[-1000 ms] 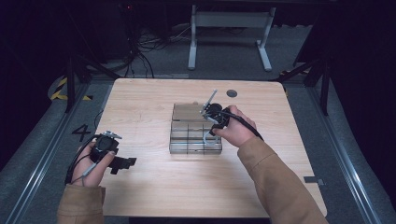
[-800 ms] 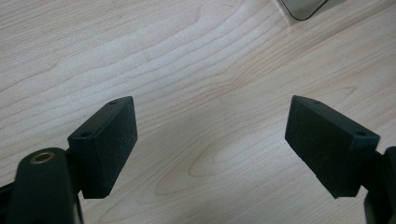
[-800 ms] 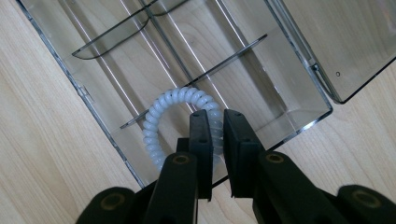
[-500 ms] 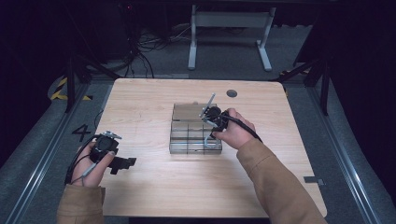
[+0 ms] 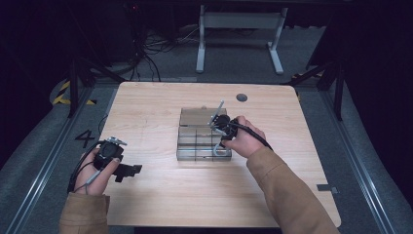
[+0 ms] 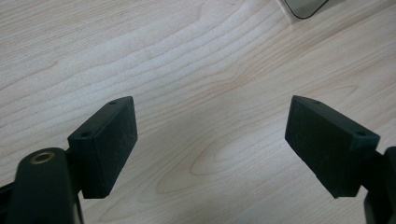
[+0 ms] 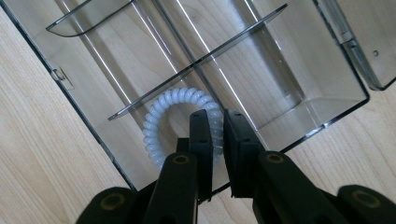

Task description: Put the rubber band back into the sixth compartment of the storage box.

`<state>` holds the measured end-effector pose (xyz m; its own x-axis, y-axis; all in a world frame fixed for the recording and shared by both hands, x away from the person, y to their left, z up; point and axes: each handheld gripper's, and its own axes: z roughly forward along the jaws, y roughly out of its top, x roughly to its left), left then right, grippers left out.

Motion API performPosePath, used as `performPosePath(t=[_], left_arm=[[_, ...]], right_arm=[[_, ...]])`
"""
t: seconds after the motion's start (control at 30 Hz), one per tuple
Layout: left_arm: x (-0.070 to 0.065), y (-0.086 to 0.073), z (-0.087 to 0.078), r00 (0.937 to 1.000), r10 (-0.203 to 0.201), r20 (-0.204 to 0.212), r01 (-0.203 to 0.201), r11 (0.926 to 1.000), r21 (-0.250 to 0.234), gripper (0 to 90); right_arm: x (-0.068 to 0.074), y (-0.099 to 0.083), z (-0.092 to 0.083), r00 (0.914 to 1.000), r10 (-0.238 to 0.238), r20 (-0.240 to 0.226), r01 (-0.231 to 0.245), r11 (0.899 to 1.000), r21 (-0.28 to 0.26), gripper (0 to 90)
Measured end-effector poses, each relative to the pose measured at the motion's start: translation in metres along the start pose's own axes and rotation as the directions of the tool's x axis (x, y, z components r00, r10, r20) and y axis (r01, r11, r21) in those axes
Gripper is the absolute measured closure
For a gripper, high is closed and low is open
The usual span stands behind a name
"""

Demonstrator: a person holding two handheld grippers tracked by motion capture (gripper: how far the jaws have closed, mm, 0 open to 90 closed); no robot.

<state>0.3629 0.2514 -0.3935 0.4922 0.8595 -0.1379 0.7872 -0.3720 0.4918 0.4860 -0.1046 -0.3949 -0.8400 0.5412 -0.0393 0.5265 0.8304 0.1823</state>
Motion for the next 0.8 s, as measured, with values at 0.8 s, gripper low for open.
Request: performPosePath(t=[0.8], left_arm=[[0.0008,-0.0004,0.0002,1.0000,-0.005,-0.003,0.005,1.0000,0.002,17.4]], right_arm=[[-0.0015,-0.0029,0.0100,0.9991,0.021,-0.037,-0.020,1.000,0.007,81.7]])
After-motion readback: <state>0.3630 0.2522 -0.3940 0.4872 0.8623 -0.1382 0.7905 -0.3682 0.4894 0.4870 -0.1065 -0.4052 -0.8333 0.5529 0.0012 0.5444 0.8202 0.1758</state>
